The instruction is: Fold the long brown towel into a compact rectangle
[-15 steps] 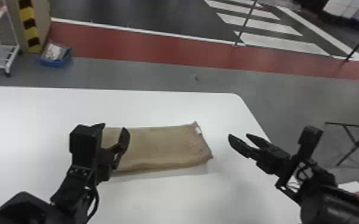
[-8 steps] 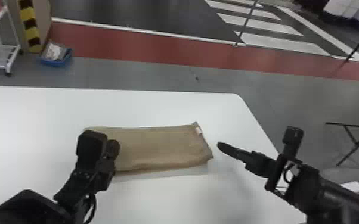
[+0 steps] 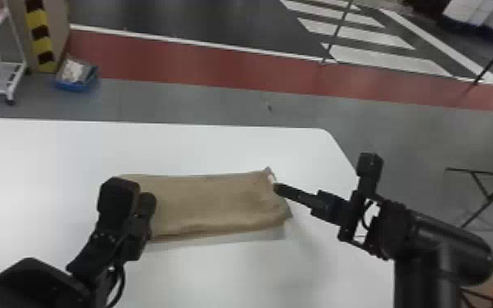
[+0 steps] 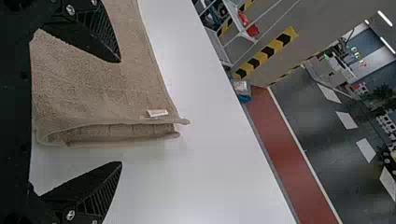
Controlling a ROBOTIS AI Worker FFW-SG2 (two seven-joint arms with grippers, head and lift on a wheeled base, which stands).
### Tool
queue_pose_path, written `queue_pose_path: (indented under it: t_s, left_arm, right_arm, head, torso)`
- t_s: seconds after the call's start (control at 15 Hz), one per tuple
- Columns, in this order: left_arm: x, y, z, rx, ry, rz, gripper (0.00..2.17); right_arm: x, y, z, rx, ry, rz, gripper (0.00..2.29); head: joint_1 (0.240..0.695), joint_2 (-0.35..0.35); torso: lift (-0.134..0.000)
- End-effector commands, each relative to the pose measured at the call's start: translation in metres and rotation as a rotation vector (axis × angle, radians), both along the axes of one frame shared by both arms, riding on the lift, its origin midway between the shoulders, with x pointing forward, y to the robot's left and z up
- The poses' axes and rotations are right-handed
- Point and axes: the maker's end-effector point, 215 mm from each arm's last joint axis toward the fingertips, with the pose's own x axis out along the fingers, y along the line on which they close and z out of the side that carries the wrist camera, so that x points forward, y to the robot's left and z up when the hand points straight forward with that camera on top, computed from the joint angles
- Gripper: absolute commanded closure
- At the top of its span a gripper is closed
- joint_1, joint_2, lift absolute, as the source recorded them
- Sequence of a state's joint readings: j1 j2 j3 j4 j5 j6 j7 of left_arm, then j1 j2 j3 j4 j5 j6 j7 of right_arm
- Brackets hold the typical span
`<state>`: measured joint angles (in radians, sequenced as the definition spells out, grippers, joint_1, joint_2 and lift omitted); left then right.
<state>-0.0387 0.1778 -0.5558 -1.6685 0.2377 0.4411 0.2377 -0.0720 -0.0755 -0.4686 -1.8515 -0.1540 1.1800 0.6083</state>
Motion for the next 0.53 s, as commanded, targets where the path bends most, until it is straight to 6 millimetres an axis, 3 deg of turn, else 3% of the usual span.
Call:
queue_pose_path:
  t_s: [0.0, 0.2, 0.47]
  left_arm:
    - [0.002, 0.001, -0.001, 0.003, 0.000, 0.001, 1.90]
    - [0.002, 0.004, -0.002, 0.008, 0.001, 0.003, 1.90]
    - [0.003, 0.005, -0.005, 0.013, 0.006, 0.005, 1.90]
  right_arm:
    - [0.011, 0.004, -0.006, -0.035, 0.023, 0.003, 0.11]
    - [0.024, -0.006, -0.009, -0.092, 0.052, -0.015, 0.12]
    - [0.025, 0.000, -0.028, -0.114, 0.148, -0.001, 0.19]
  head:
    - [0.695, -0.323]
    - [0.695, -0.314]
    - [0.695, -0.310]
  torso:
    - [-0.125]
    - [-0.125]
    - [-0.125]
